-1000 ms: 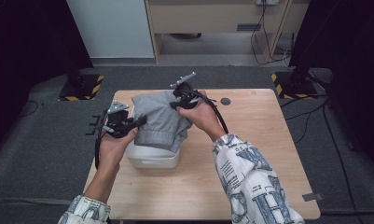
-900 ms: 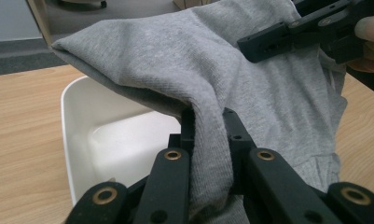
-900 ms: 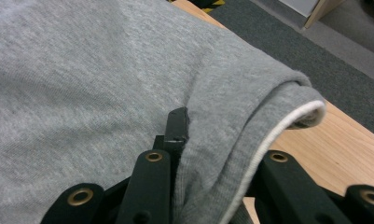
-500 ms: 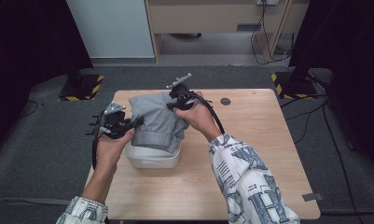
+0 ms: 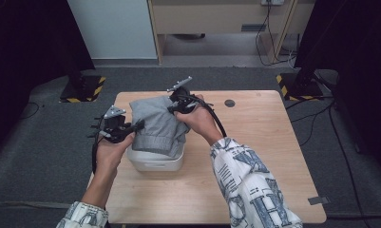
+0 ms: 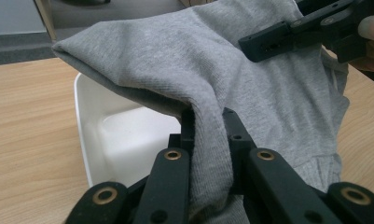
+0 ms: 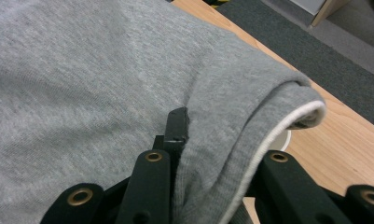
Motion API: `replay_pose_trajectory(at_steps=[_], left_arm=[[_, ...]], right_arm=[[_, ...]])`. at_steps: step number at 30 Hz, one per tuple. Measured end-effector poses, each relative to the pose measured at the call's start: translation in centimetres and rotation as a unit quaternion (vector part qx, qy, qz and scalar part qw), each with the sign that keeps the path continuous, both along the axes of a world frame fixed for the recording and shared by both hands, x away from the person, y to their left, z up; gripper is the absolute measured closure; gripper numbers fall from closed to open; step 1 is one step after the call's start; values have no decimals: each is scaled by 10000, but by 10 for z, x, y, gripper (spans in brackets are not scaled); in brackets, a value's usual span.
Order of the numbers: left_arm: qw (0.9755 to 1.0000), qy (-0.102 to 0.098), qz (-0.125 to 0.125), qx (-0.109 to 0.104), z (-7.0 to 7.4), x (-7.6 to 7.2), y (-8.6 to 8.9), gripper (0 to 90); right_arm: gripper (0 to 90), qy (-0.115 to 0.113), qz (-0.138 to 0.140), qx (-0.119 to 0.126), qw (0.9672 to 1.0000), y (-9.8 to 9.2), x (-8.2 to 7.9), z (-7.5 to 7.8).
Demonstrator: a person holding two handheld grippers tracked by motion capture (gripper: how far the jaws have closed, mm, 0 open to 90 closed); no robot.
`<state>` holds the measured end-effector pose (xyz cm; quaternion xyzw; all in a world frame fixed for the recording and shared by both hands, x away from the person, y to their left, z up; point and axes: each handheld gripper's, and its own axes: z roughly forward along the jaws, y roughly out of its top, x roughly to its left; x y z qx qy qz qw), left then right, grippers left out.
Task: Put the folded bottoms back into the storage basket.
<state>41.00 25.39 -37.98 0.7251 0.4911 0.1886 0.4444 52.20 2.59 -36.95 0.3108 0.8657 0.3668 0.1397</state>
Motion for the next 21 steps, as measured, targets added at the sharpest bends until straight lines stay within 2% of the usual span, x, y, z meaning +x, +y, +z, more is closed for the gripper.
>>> replay_pose_trajectory(at_steps=[11,21], left_arm=[[9999,96,45,5,-10,0,5,823],[9999,122,98,27,-13,0,13,823]], right_arm=[[727,78,-42,-78,9999,8,-2,-12],[727,115,12,-80,9999,16,-1,-17]])
